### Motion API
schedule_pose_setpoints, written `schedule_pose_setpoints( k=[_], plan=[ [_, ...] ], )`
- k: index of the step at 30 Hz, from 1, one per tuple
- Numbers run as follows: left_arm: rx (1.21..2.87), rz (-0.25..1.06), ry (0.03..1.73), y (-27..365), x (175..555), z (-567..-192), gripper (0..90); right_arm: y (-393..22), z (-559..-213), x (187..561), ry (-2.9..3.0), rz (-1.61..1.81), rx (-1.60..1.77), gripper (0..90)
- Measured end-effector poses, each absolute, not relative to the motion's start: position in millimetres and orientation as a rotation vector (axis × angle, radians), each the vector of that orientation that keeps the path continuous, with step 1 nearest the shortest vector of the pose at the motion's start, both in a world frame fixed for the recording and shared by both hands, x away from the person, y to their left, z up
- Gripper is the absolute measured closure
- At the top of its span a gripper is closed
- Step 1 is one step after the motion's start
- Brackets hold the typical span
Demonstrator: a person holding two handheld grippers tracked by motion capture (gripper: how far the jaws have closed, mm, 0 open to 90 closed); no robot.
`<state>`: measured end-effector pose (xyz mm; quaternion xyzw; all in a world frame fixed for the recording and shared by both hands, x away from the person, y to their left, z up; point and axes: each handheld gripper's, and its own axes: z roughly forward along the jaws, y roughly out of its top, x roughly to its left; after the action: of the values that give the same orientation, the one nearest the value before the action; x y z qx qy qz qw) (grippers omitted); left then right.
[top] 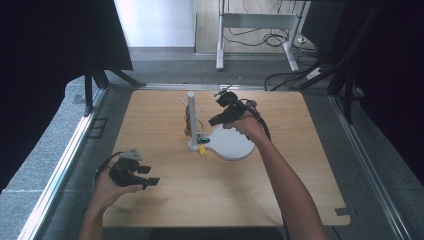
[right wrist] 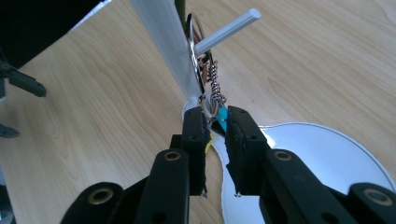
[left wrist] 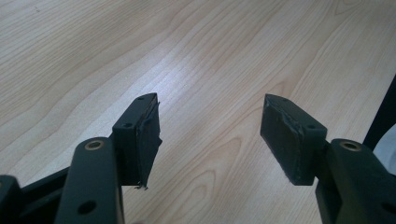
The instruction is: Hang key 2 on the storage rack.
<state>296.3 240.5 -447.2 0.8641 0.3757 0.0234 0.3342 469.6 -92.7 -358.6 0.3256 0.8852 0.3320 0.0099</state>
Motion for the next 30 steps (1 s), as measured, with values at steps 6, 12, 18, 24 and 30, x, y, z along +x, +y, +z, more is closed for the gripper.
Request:
schedule_pose_setpoints(
  k=[6, 12, 18, 24, 30],
  plan=[
    [2.260, 0.065, 0.986, 241, 295, -448, 38.5, -111, -354, 460, 2.732, 1.067, 1.013, 66.4],
    [2.261, 0.068, 0.983, 241, 294, -448, 38.4, -133, -357, 445, 2.701, 1.101, 0.999, 60.2],
    [2.274, 0.066, 0.976, 239, 294, -448, 38.3, -156, -363, 426, 2.659, 1.103, 0.991, 57.3],
    [2.274, 0.072, 0.976, 237, 294, -450, 38.3, -180, -373, 405, 2.635, 1.125, 0.984, 55.4],
    [2.281, 0.070, 0.983, 238, 295, -451, 38.3, -205, -389, 386, 2.605, 1.141, 0.999, 53.7]
  ],
)
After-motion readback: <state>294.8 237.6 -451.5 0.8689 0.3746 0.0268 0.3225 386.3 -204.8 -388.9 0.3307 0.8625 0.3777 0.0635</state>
